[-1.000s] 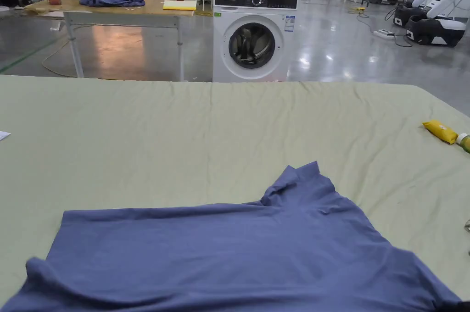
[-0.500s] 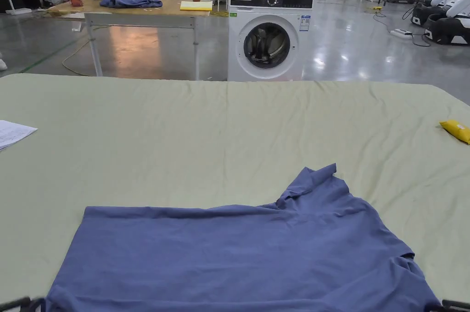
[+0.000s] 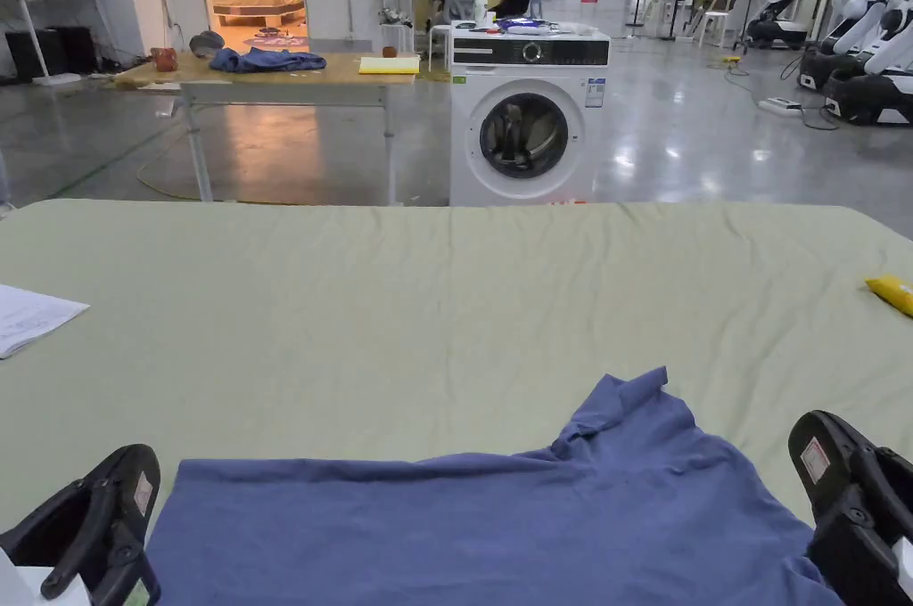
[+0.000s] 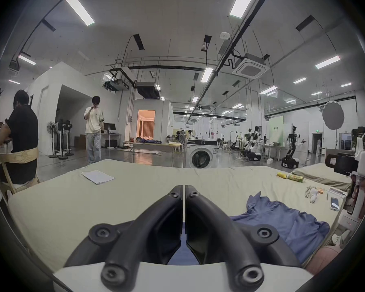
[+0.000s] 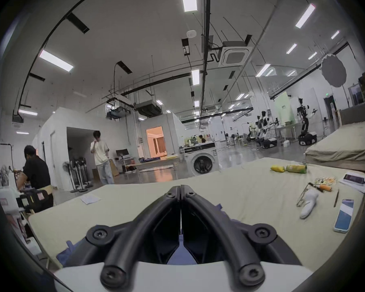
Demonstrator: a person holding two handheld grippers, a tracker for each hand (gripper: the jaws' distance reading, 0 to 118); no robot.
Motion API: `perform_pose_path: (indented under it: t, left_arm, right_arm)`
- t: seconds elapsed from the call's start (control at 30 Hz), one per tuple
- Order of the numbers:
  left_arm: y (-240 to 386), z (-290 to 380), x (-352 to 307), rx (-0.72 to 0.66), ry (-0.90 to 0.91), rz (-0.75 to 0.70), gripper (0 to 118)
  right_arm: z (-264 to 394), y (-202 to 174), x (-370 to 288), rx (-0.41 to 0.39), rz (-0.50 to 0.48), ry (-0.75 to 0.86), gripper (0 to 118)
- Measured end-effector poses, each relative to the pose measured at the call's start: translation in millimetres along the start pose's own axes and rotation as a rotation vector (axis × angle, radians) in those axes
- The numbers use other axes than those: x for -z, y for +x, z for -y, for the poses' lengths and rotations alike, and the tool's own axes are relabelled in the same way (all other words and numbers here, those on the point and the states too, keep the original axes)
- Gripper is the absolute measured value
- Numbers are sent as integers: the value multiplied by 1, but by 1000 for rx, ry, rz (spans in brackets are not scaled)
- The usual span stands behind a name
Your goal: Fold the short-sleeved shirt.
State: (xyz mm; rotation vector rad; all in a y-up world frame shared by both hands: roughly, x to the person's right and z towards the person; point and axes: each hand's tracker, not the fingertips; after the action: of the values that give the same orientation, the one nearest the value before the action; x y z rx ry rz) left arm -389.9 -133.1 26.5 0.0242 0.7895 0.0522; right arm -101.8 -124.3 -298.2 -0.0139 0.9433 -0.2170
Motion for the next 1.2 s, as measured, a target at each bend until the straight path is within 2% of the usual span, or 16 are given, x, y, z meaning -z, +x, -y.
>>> perform_pose_path:
  t: [0.1,0.17,0.23,0.37,0.43,0.47,0.5,0.57,0.6,0.77,0.87,0.93,0.97,1.07,1.1,1.2]
  left_arm:
    - [-1,-6,5,22,1,-13,0]
    - [-14,-17,25,38,-82,5,0]
    - [-33,-27,61,21,-256,18,0]
    - [-93,-21,171,-125,-759,113,0]
    - [-116,-2,211,-155,-836,100,0]
    - [-120,8,233,-153,-876,67,4]
    - [-127,19,251,-147,-890,47,24]
    - [-135,42,279,-148,-940,33,83]
    - [-133,55,291,-141,-939,34,97]
    - [-137,118,325,-60,-1051,-19,97]
    - [-126,135,324,26,-1009,25,106]
    - [-118,133,319,76,-997,-2,102]
    - [-113,129,314,78,-981,0,92]
    - [-100,116,293,158,-897,55,20]
    - [-94,113,287,163,-879,94,0]
    - [-87,107,270,186,-841,87,0]
  right_arm:
    - [-4,2,3,0,-16,-2,0]
    - [-9,5,7,-9,-31,-19,0]
    - [-11,9,13,-20,-58,-56,0]
    - [-9,11,28,-57,-64,-136,0]
    - [-5,11,37,-48,-68,-167,0]
    - [0,12,42,-51,-66,-188,0]
    - [4,12,47,-56,-63,-204,0]
    - [12,12,55,-55,-60,-236,0]
    - [16,13,59,-49,-59,-252,0]
    - [31,12,74,-43,-58,-282,0]
    - [32,11,78,-41,-62,-283,0]
    - [31,10,80,-34,-67,-280,0]
    - [31,9,81,-32,-69,-281,0]
    - [25,4,82,-24,-77,-282,0]
    - [23,3,82,-18,-80,-283,0]
    - [21,9,85,12,-80,-290,0]
